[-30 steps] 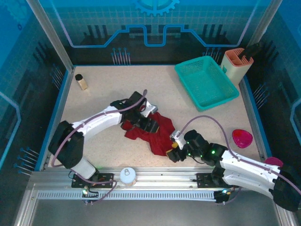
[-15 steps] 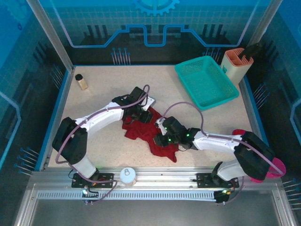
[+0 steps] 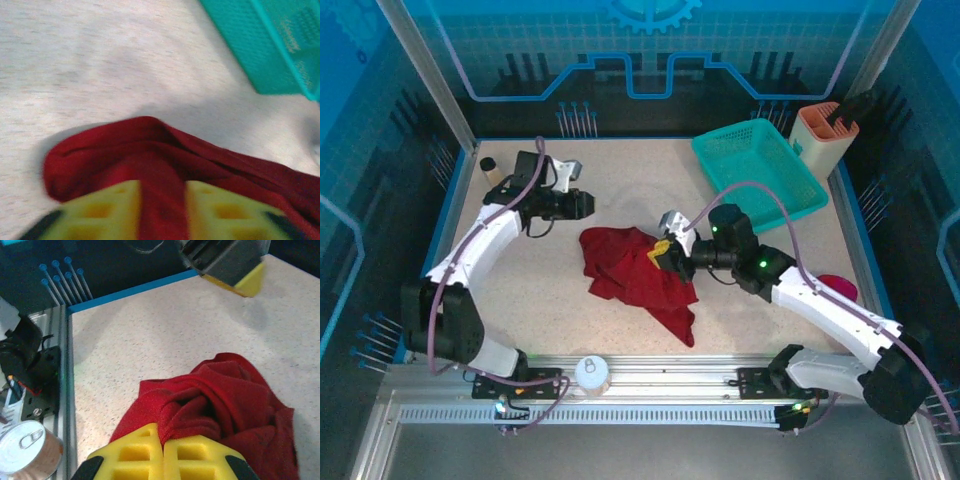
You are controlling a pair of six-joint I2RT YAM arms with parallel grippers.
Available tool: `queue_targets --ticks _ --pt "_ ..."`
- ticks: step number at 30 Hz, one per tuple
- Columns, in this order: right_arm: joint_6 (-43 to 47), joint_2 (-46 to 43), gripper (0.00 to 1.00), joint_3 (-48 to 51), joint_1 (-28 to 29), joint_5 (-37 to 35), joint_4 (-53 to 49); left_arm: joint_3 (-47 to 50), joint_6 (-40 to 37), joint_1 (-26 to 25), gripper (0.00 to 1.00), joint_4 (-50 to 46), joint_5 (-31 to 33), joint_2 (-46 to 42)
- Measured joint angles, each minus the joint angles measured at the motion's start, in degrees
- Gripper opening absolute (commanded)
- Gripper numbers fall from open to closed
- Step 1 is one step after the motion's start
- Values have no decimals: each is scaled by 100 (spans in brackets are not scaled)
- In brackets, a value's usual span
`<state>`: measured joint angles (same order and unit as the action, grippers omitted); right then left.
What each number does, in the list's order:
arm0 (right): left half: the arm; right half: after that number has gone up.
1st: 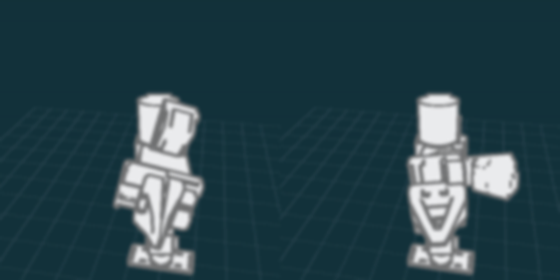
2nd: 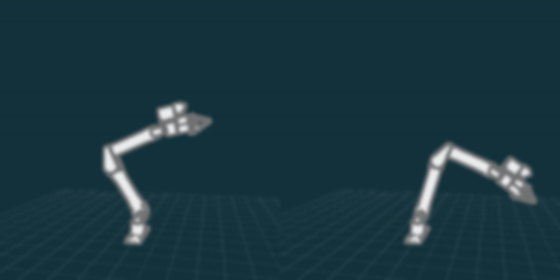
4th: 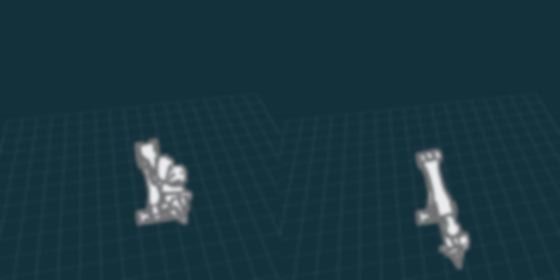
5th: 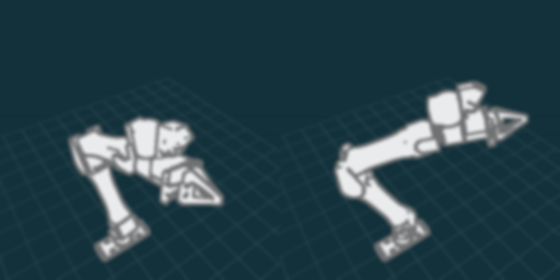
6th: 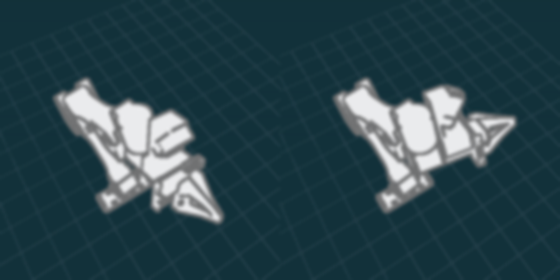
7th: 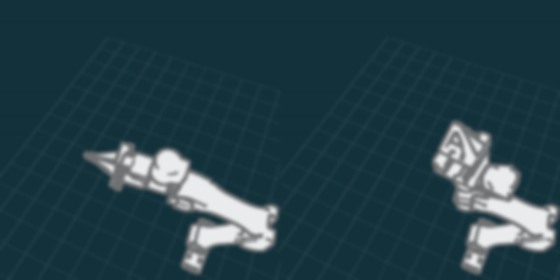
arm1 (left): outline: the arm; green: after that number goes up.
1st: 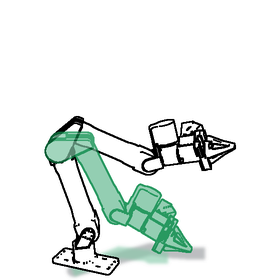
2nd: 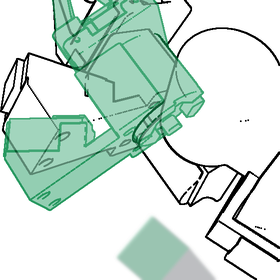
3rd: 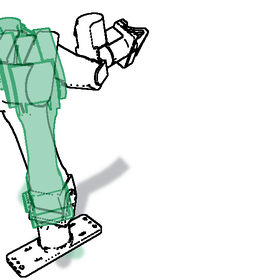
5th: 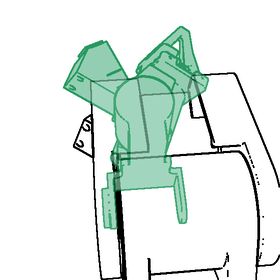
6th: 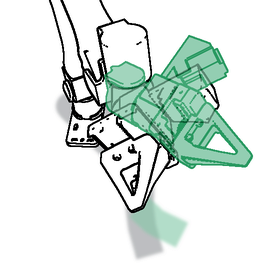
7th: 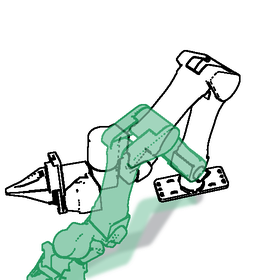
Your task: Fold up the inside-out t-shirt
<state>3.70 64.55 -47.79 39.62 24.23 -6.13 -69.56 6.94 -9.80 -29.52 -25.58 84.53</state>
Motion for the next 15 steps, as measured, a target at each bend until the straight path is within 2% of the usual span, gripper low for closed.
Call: queue_targets --ticks 4,6,10,14,15 --pt "-444 -234 0 1290 529 -179 378 214 -136 -1305 73 24 -396 -55" --pt "-966 -225 1 2098 831 -299 603 330 -120 -1847 73 44 -544 28" --pt "-1700 -280 3 2924 925 -603 726 247 -280 -2232 70 -24 -210 599" --pt "-1893 -662 3 2898 852 -756 732 -50 -656 -2549 63 -271 304 1508" --pt "-1895 -721 3 2850 796 -756 730 -98 -745 -2610 57 -330 356 1655"
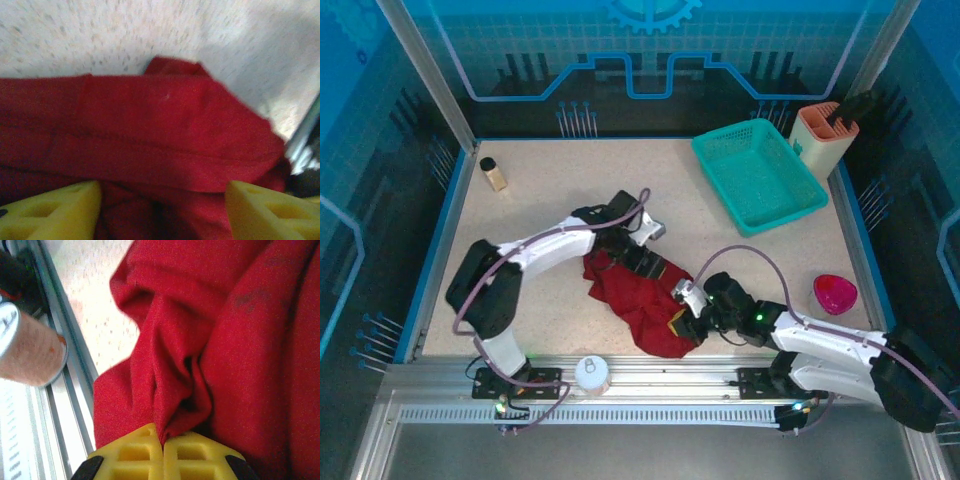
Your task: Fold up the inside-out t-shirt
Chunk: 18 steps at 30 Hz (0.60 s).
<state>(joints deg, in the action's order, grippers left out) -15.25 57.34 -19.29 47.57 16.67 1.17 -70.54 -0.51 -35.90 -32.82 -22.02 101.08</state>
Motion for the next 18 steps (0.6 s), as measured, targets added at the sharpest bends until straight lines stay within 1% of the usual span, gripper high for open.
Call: queue_targets --ticks 1,2,3,4,8,9,11,13,16,17,18 --pt "0 -39 3 -63 -85 7 0 -33 -87 -46 45 -76 31 111" --pt "2 -57 3 -105 -155 11 2 -52 -136 -83 22 -153 39 175" --pt "7 -61 3 -153 -240 31 0 -70 -214 -98 3 -232 44 190" --pt "26 -61 3 -188 -326 33 -2 -105 -275 -103 0 -317 66 190" --pt "293 -55 0 -492 -702 155 -313 -315 -431 7 0 -601 232 28" --pt "472 -52 0 -654 -741 162 -466 -341 -409 103 0 -669 234 -107" --pt "920 -35 0 -1082 -758 192 -815 -424 -289 459 0 -811 184 -527" --pt "1567 -33 0 -1705 -756 236 -1263 -492 42 1128 0 -787 -116 -1161" --pt "2450 -118 0 -2452 -758 160 -1526 -516 656 2422 0 -588 -573 -2245" --pt "2695 -160 0 -2669 -761 -17 -1550 -481 863 2806 0 -501 -756 -2555" --pt "2848 -173 0 -2800 -765 -168 -1554 -391 1036 3064 0 -407 -898 -2798"
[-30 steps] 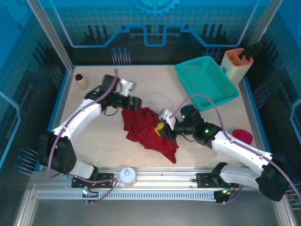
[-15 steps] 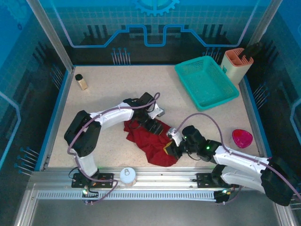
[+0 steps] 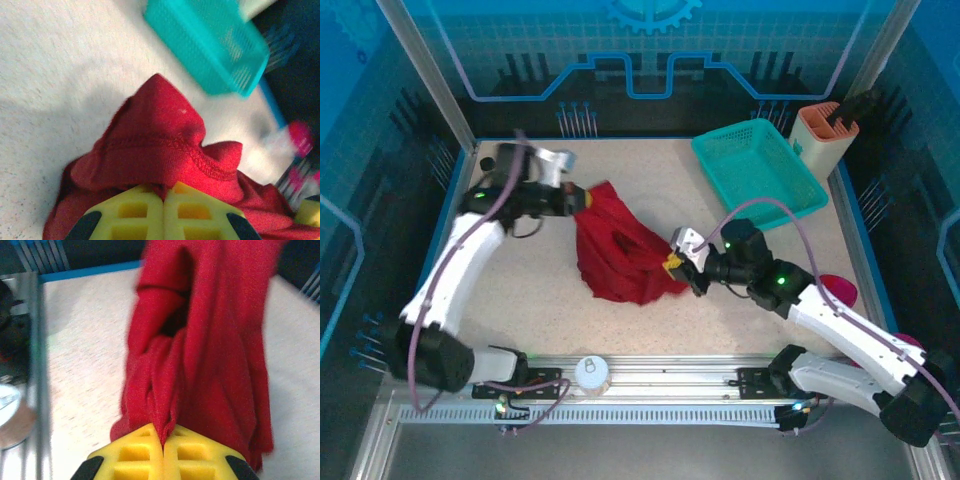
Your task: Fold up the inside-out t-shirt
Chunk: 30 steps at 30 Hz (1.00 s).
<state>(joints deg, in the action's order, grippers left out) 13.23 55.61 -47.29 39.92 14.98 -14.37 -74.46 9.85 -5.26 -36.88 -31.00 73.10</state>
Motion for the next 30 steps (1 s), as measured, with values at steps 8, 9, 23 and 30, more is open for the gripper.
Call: queue_targets --ticks 8,9,23,30 --pt "610 1161 9 -170 -706 -782 -726 1860 662 616 36 1099 -236 1185" --pt "649 1381 19 -103 -723 -837 -835 1947 664 621 42 1060 -157 1611" --pt "2216 1814 43 -208 31 -660 -1456 1626 782 -1394 64 129 671 -37" --pt "2437 2599 44 -343 -153 -636 -566 2140 1692 -2297 66 981 1025 944"
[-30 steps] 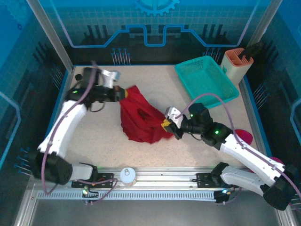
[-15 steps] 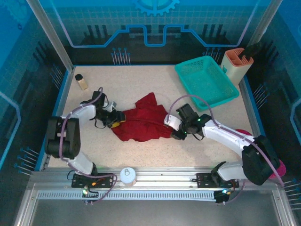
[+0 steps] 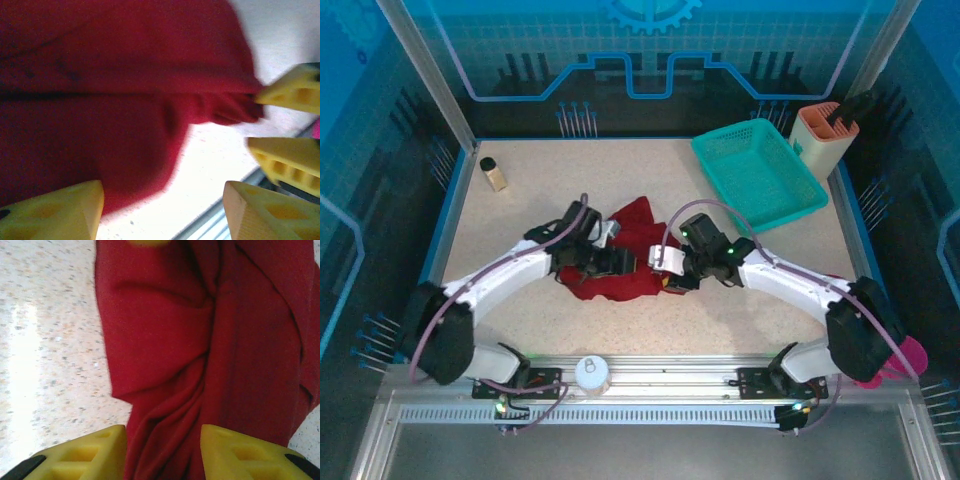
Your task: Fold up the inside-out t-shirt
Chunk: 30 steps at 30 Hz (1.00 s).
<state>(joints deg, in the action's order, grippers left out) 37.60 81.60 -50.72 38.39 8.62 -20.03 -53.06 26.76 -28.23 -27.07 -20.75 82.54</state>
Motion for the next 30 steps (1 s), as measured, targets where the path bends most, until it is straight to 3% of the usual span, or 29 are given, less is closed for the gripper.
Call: queue_targets --ticks 2,3,6,9,10,14,17,22,26,27,30 --pt "-2 181 43 17 -55 -103 264 -2 177 -63 64 164 289 387" --pt "-2 284 40 28 -61 -166 409 -4 234 -81 59 225 422 529" --pt "-4 570 28 55 -59 -308 732 -105 380 -83 18 284 787 868" --pt "17 704 9 155 -59 -407 909 -208 321 -81 0 302 1019 907" --pt "-4 704 0 195 -59 -420 920 -229 258 -79 0 302 1058 868" --pt "-44 614 0 219 -94 -472 916 -234 -127 -15 0 184 1047 387" --pt "-415 94 0 221 -435 -105 890 -282 -621 243 0 -37 776 -240" --pt "-1322 -1021 0 9 -1657 433 850 -234 -1058 1307 0 -61 140 -1419" --pt "-1705 -914 0 -52 -1873 358 789 358 -1067 1897 0 68 -15 -1818" --pt "-1794 -791 2 24 -1836 315 793 568 -1056 1908 0 116 -42 -1766" --pt "-2006 -446 21 420 -1652 114 767 1266 -955 1902 7 308 -168 -1445"
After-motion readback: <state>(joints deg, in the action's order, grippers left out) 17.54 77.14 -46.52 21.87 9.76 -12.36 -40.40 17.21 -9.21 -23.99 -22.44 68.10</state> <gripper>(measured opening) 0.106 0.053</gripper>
